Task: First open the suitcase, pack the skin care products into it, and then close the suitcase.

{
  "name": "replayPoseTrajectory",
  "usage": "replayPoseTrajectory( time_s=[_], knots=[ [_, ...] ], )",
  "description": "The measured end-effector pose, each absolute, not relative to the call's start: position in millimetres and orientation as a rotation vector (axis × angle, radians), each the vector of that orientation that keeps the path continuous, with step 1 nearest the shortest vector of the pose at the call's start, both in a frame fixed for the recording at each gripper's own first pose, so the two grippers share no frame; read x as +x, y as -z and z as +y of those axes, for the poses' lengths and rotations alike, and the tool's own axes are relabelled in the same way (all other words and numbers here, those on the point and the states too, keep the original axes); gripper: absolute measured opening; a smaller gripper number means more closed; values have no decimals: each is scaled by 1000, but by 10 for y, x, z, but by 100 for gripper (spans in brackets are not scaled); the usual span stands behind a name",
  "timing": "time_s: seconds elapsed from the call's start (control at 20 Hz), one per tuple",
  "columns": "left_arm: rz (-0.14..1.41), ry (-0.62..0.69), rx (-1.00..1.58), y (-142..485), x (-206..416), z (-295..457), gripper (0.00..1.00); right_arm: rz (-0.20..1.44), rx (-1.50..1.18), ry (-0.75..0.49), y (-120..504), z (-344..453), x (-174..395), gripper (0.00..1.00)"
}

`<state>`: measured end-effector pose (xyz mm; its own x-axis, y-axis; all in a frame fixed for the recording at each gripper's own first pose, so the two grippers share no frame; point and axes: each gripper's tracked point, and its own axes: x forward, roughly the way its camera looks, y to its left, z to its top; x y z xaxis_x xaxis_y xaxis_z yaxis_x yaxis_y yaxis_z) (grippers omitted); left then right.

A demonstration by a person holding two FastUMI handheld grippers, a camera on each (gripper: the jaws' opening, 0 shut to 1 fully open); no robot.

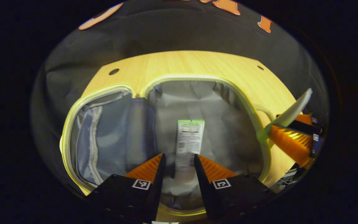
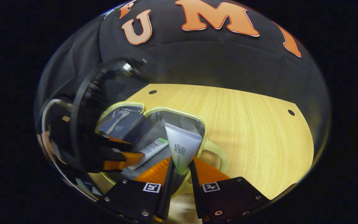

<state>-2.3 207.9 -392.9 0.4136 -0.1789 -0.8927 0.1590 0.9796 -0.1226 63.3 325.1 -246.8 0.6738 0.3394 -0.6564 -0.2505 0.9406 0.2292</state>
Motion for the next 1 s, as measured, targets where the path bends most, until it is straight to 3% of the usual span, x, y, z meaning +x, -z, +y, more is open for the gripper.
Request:
replayPoseTrajectory(
  time_s=[0.05,0.2,0.3,0.45,0.6,1.0],
  knots=[
    [1089,203,-27,3800,-48,2132,58,773,124,-339,2496,3279,641,34],
    [961,151,33,3434,-24,2456,77,819,127,-349,2608,3356,629,34],
    [901,118,70,3172,-33,2628,82,848,122,-360,2679,3432,642,34],
    [845,63,91,2901,-111,2889,82,891,113,-348,2786,3504,665,34],
    [790,-35,83,2664,-175,3337,88,973,103,-370,2931,3618,624,34],
    [764,-357,35,2850,-539,4750,88,1053,115,-345,3010,3718,662,41]
  ],
)
